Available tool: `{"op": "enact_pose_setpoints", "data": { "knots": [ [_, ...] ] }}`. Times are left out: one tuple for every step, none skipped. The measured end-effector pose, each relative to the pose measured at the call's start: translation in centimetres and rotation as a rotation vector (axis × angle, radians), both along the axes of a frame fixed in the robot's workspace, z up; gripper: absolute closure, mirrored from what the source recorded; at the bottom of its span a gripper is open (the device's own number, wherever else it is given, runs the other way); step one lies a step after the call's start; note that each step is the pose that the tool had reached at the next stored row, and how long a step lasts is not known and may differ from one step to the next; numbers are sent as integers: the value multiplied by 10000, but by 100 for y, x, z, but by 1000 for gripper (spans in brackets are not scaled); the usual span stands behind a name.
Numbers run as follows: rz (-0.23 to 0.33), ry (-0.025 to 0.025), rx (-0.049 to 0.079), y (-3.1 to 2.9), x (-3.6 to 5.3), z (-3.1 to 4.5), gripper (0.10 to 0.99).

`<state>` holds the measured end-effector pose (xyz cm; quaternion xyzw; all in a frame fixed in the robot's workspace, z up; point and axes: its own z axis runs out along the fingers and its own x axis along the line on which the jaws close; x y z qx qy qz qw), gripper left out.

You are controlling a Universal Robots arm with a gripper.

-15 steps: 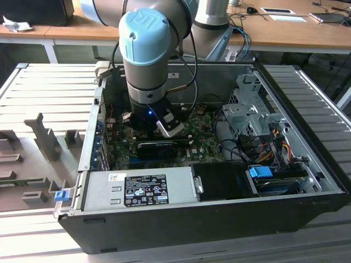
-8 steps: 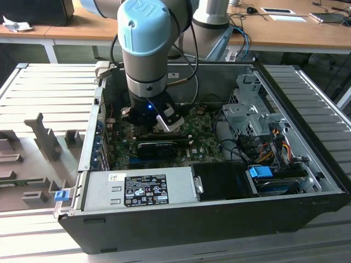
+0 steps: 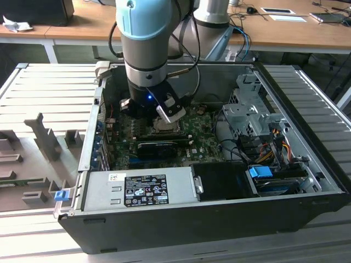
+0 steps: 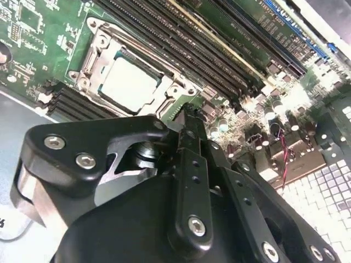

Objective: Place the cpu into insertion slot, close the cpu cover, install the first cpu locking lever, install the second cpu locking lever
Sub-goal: 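Install the second cpu locking lever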

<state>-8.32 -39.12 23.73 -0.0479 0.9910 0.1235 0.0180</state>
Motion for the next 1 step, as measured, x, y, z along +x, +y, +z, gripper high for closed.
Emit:
{"op": "enact_pose_setpoints", "data": {
  "knots": [
    [0,1,-2,0,0,1,980]
  ]
}}
